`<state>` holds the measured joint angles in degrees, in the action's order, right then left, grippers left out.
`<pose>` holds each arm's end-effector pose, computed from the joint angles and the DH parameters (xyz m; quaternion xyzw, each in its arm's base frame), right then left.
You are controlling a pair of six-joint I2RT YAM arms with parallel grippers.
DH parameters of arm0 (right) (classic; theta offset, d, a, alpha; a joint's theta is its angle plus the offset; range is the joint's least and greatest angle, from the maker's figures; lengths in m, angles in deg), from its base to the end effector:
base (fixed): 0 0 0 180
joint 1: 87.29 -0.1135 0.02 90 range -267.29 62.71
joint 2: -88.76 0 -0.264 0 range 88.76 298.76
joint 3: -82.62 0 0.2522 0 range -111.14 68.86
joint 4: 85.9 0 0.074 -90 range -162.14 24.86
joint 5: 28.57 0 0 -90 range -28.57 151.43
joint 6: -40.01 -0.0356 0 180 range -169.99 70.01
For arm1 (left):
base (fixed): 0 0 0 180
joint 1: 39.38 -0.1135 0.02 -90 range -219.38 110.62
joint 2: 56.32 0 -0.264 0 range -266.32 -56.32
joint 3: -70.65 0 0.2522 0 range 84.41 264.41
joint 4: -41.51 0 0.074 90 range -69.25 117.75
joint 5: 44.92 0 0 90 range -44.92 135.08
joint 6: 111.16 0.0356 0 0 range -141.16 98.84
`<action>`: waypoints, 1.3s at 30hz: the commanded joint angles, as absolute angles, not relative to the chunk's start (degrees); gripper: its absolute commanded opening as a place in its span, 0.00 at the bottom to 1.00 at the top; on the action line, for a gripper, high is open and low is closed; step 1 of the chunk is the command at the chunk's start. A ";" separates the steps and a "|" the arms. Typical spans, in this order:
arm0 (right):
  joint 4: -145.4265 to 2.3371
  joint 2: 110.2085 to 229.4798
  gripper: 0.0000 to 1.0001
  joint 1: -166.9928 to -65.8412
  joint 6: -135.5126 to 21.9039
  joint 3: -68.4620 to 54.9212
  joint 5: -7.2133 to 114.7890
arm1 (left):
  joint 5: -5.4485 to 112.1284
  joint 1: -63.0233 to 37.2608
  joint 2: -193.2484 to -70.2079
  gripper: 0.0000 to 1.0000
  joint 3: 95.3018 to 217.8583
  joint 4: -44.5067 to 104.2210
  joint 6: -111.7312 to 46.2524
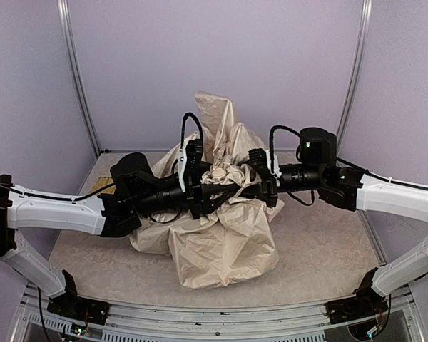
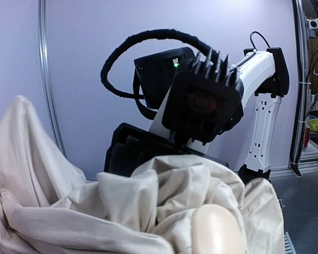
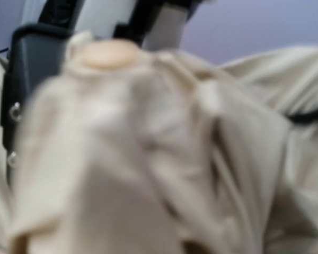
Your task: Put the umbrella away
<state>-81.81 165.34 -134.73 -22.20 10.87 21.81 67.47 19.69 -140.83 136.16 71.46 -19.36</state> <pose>0.1931 0.2439 0.3333 -0.6109 0.4319 0.3581 0.5586 0.1622 -0.2971 0.3145 0.4454 0.4624 -0.4711 0.6049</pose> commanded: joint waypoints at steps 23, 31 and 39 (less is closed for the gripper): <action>-89.01 162.53 0.00 -122.54 -39.10 17.59 26.71 | 46.87 21.85 -124.66 0.99 136.05 61.75 -3.75; -86.50 162.17 0.00 -117.29 -44.33 15.00 30.32 | 45.79 20.71 -117.19 0.99 131.77 53.97 -2.77; -84.94 160.66 0.00 -116.38 -43.61 14.39 28.09 | 43.49 12.89 -118.87 0.99 119.25 62.58 -10.80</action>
